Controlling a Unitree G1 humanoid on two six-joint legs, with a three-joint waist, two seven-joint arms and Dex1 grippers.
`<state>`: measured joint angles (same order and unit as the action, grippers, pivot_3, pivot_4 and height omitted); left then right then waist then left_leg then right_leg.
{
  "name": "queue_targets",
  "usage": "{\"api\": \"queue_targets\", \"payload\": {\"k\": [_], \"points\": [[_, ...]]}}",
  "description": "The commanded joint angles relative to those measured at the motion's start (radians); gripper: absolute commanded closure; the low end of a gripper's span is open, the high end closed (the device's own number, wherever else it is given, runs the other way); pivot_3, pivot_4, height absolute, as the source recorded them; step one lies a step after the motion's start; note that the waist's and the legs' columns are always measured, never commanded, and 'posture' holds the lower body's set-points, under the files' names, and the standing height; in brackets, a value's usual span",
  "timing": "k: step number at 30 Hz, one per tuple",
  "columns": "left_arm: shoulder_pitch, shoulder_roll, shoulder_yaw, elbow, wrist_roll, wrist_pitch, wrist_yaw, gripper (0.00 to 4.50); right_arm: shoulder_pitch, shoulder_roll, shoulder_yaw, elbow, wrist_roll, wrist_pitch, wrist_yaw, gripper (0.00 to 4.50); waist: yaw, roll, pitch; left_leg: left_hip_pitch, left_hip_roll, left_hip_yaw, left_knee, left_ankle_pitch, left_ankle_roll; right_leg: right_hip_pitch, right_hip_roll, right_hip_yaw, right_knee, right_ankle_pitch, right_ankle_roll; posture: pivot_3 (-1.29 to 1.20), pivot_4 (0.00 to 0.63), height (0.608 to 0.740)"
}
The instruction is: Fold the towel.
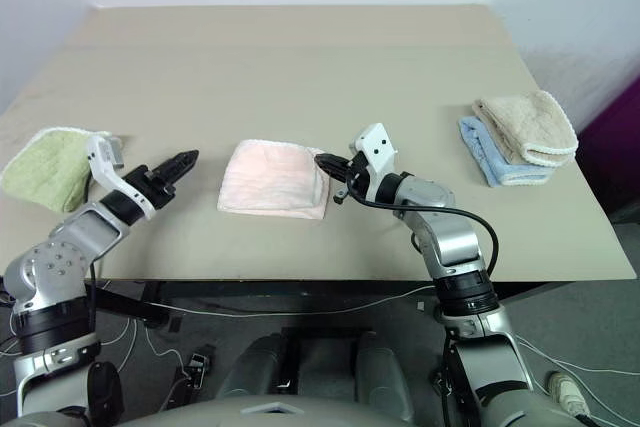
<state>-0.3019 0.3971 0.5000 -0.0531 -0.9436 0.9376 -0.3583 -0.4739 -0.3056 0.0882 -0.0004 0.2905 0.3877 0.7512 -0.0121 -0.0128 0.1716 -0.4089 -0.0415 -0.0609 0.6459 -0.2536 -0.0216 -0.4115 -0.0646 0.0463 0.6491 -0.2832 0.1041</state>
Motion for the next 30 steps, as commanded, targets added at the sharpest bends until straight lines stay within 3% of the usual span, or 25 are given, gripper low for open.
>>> {"api": "queue_targets", "payload": {"k": [1, 4, 11, 25, 28, 30], "points": [[-0.009, -0.031, 0.059, 0.011, -0.126, 0.064, 0.046, 1.04, 0.001, -0.01, -0.023, -0.053, 0.018, -0.014, -0.005, 4.5, -0.001, 0.0, 0.0, 0.0, 0.0, 0.0, 0.0, 0.0, 0.0, 0.0, 0.0, 0.0, 0.0, 0.0, 0.0, 0.0, 0.15, 0.74], [-0.009, -0.046, 0.045, 0.012, -0.157, 0.109, 0.092, 0.04, 0.005, -0.01, -0.023, -0.06, 0.018, -0.015, -0.01, 4.5, -0.002, 0.0, 0.0, 0.0, 0.0, 0.0, 0.0, 0.0, 0.0, 0.0, 0.0, 0.0, 0.0, 0.0, 0.0, 0.0, 0.15, 0.74], [0.022, -0.086, -0.037, -0.015, -0.175, 0.208, 0.174, 0.01, 0.014, -0.016, -0.036, -0.089, 0.028, -0.008, -0.031, 4.5, -0.002, 0.0, 0.0, 0.0, 0.0, 0.0, 0.0, 0.0, 0.0, 0.0, 0.0, 0.0, 0.0, 0.0, 0.0, 0.0, 0.15, 0.74], [0.047, -0.187, -0.066, -0.061, -0.325, 0.283, 0.28, 0.01, 0.06, -0.057, -0.074, -0.149, 0.053, 0.018, -0.059, 4.5, 0.004, 0.0, 0.0, 0.001, -0.001, 0.0, 0.0, 0.0, 0.0, 0.001, 0.0, 0.0, 0.0, 0.0, 0.0, 0.0, 0.15, 0.74], [0.051, -0.197, -0.064, -0.054, -0.344, 0.278, 0.305, 0.61, 0.061, -0.058, -0.072, -0.15, 0.054, 0.017, -0.063, 4.5, 0.004, 0.0, 0.0, 0.001, -0.001, 0.0, 0.0, 0.0, 0.0, 0.001, 0.0, 0.0, 0.0, 0.0, 0.0, 0.0, 0.15, 0.74], [0.051, -0.204, -0.057, -0.05, -0.354, 0.262, 0.32, 1.27, 0.063, -0.057, -0.07, -0.153, 0.053, 0.017, -0.066, 4.5, 0.004, 0.0, 0.0, 0.001, -0.001, 0.0, 0.0, 0.0, 0.0, 0.001, 0.0, 0.0, 0.0, 0.0, 0.0, 0.0, 0.15, 0.74]]}}
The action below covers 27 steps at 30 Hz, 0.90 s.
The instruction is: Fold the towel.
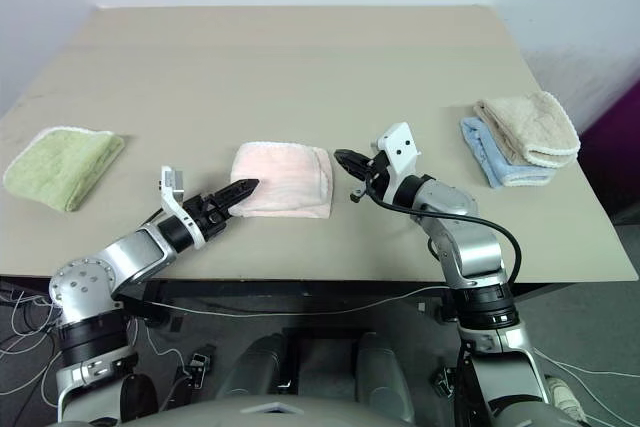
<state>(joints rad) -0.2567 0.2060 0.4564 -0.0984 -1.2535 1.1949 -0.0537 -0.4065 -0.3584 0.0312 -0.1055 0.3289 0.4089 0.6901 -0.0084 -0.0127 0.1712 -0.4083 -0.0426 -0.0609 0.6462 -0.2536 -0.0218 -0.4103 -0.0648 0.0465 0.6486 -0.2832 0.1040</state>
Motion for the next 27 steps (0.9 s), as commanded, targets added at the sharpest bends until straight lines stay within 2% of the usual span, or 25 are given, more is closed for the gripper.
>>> {"api": "queue_targets", "payload": {"k": [1, 9, 14, 17, 22, 27], "points": [[0.005, -0.015, -0.01, -0.004, -0.05, -0.002, 0.021, 1.61, -0.003, -0.004, -0.012, -0.05, 0.015, -0.004, -0.006, 4.5, 0.0, 0.0, 0.0, 0.0, 0.0, 0.0, 0.0, 0.0, 0.0, 0.0, 0.0, 0.0, 0.0, 0.0, 0.0, 0.0, 0.15, 0.74], [0.01, -0.015, -0.008, -0.002, -0.08, -0.029, 0.044, 4.36, -0.005, 0.001, -0.008, -0.051, 0.018, -0.006, -0.008, 4.5, -0.002, 0.0, 0.0, 0.0, 0.0, 0.0, 0.0, 0.0, 0.0, 0.0, 0.0, 0.0, 0.0, 0.0, 0.0, 0.0, 0.15, 0.74], [0.027, -0.014, -0.015, -0.004, -0.084, -0.052, 0.044, 4.46, -0.004, 0.001, -0.009, -0.05, 0.019, -0.007, -0.011, 4.5, -0.003, 0.0, 0.0, 0.0, 0.0, 0.0, 0.0, 0.0, 0.0, 0.0, 0.0, 0.0, 0.0, 0.0, 0.0, 0.0, 0.15, 0.74], [0.011, -0.024, 0.016, -0.014, -0.077, -0.137, 0.027, 4.46, 0.001, -0.002, -0.011, -0.049, 0.02, -0.008, -0.012, 4.5, -0.003, 0.0, 0.0, 0.0, 0.0, 0.0, 0.0, 0.0, 0.0, 0.0, 0.0, 0.0, 0.0, 0.0, 0.0, 0.0, 0.15, 0.74], [-0.083, 0.004, 0.09, -0.02, -0.086, -0.296, 0.008, 4.46, 0.004, -0.007, -0.018, -0.044, 0.021, -0.011, -0.015, 4.5, -0.003, 0.0, 0.0, 0.0, 0.001, 0.0, 0.0, 0.0, 0.0, 0.0, 0.0, 0.0, 0.0, 0.0, 0.0, 0.0, 0.15, 0.74], [-0.219, 0.09, 0.15, 0.04, -0.052, -0.429, -0.009, 4.46, -0.002, -0.007, -0.017, -0.033, 0.021, -0.013, -0.015, 4.5, -0.002, 0.0, 0.0, 0.0, 0.0, 0.0, 0.0, 0.0, 0.0, 0.0, 0.001, 0.0, 0.0, 0.0, 0.0, 0.0, 0.15, 0.74]]}}
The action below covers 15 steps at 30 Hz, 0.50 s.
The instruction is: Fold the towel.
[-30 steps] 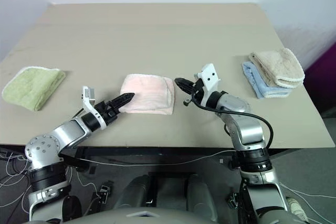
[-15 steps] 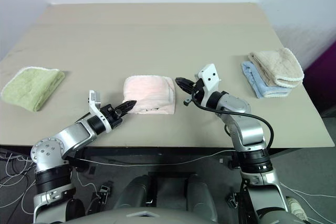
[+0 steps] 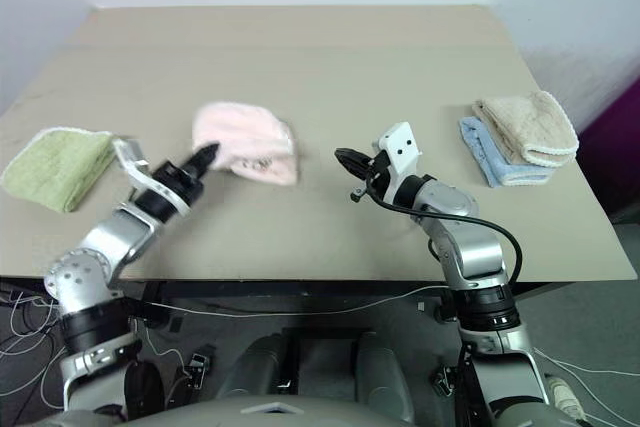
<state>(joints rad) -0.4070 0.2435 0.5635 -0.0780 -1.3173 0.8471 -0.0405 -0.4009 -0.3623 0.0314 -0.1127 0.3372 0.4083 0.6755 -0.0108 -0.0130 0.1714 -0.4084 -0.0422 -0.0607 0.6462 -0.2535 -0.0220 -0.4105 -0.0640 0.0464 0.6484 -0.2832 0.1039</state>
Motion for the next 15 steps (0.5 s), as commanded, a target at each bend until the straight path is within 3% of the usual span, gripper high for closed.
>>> {"api": "queue_targets", "payload": {"k": [1, 9, 15], "points": [[-0.106, 0.08, 0.058, 0.05, 0.028, -0.112, -0.018, 4.46, -0.011, -0.003, -0.016, -0.023, 0.012, -0.014, 0.001, 4.5, 0.0, 0.0, 0.0, 0.0, 0.0, 0.0, 0.0, 0.0, 0.0, 0.0, 0.0, 0.0, 0.0, 0.0, 0.0, 0.0, 0.15, 0.74], [-0.205, 0.312, 0.216, 0.315, 0.152, -0.337, -0.09, 4.46, -0.009, -0.005, -0.014, -0.024, 0.011, -0.018, 0.004, 4.5, -0.009, 0.0, 0.0, 0.0, 0.0, 0.001, -0.001, 0.0, 0.0, -0.001, 0.001, 0.0, 0.0, 0.0, 0.0, 0.0, 0.15, 0.74], [-0.176, 0.396, 0.252, 0.475, 0.223, -0.384, -0.146, 4.46, -0.008, -0.006, -0.007, -0.024, 0.012, -0.015, 0.009, 4.5, 0.004, -0.001, 0.0, 0.0, 0.0, 0.0, 0.0, 0.0, 0.0, 0.0, 0.0, -0.001, 0.0, 0.0, 0.0, 0.0, 0.15, 0.74]]}}
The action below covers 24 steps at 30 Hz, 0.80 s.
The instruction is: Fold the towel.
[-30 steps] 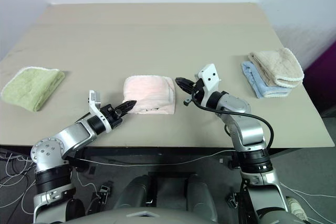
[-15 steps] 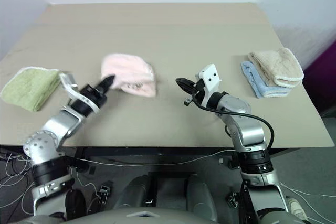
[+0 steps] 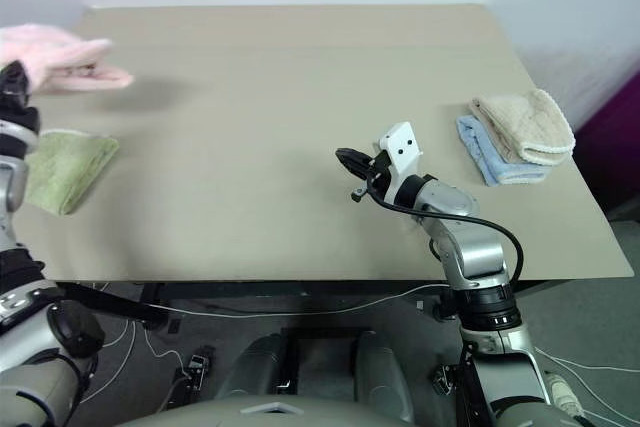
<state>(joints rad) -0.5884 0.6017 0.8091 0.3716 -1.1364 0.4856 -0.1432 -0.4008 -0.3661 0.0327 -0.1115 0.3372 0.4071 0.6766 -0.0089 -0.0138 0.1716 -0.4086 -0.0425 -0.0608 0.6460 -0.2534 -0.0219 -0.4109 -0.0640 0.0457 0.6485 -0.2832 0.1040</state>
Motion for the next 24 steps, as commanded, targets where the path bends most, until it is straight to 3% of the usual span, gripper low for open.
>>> {"api": "queue_targets", "payload": {"k": [1, 17, 20, 24], "points": [[0.012, 0.044, 0.008, 0.035, 0.053, -0.03, -0.053, 4.46, -0.008, -0.003, -0.005, -0.025, 0.01, -0.016, 0.011, 4.5, 0.002, -0.001, 0.0, 0.0, 0.0, 0.0, 0.0, 0.0, 0.0, 0.0, 0.0, 0.0, 0.0, 0.0, 0.0, 0.0, 0.15, 0.74], [0.268, -0.069, 0.127, -0.095, -0.002, -0.024, -0.021, 4.46, -0.011, -0.008, -0.005, -0.013, 0.002, -0.024, 0.018, 4.5, -0.005, -0.004, -0.001, 0.0, 0.001, 0.0, -0.001, 0.0, 0.0, -0.001, -0.003, 0.001, 0.0, 0.0, 0.0, 0.0, 0.15, 0.74], [0.329, -0.131, 0.154, -0.164, -0.051, -0.023, -0.036, 3.71, -0.005, -0.005, -0.005, -0.014, 0.001, -0.026, 0.017, 4.5, -0.005, -0.004, -0.001, 0.0, 0.001, 0.0, -0.002, 0.0, 0.0, -0.001, -0.003, 0.001, 0.0, 0.0, 0.0, 0.0, 0.15, 0.74], [0.368, -0.167, 0.147, -0.212, -0.085, -0.014, -0.047, 2.29, -0.009, -0.002, -0.001, -0.012, 0.001, -0.027, 0.017, 4.5, -0.004, -0.004, -0.001, 0.0, 0.001, -0.001, -0.002, 0.0, 0.0, -0.001, -0.002, 0.002, 0.0, 0.0, 0.0, 0.0, 0.15, 0.74]]}}
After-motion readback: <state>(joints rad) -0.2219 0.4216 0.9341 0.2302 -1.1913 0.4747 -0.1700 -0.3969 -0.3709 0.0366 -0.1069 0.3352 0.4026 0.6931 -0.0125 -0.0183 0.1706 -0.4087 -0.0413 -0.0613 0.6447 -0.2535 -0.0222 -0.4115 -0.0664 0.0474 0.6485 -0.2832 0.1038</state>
